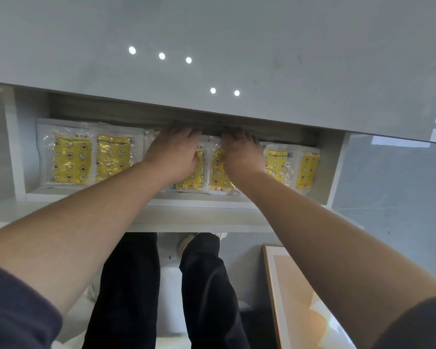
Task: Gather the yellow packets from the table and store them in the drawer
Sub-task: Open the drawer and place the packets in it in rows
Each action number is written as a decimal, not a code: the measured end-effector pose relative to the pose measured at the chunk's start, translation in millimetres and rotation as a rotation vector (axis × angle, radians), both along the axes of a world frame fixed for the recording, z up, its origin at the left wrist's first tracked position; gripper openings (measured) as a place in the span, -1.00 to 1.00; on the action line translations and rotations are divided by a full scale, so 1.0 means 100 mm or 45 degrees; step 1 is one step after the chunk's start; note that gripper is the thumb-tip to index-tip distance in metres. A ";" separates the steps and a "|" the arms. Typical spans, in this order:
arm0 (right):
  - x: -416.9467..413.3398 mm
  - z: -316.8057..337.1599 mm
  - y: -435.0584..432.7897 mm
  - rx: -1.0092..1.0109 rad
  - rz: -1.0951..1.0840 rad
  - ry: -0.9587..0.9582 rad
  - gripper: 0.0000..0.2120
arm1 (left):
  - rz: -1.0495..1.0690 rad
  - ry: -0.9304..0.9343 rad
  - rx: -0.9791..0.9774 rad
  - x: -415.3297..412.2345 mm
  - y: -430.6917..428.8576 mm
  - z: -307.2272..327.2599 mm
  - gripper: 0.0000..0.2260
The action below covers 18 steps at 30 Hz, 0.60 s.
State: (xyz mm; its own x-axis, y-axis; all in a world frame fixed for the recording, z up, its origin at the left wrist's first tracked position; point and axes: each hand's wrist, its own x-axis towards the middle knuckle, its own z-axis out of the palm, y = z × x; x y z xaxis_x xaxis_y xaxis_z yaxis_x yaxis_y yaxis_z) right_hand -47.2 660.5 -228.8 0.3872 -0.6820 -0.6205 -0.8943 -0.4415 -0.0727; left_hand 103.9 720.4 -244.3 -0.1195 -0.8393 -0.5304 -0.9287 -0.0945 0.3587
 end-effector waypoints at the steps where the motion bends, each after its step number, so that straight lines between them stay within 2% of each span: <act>1: 0.00 -0.02 0.00 0.000 0.000 -0.002 -0.52 | 0.013 -0.001 0.001 -0.01 0.01 0.00 -0.57; 18: -0.15 -0.12 -0.06 -0.062 0.088 0.011 -0.50 | 0.047 -0.037 0.064 -0.04 -0.01 0.08 -0.56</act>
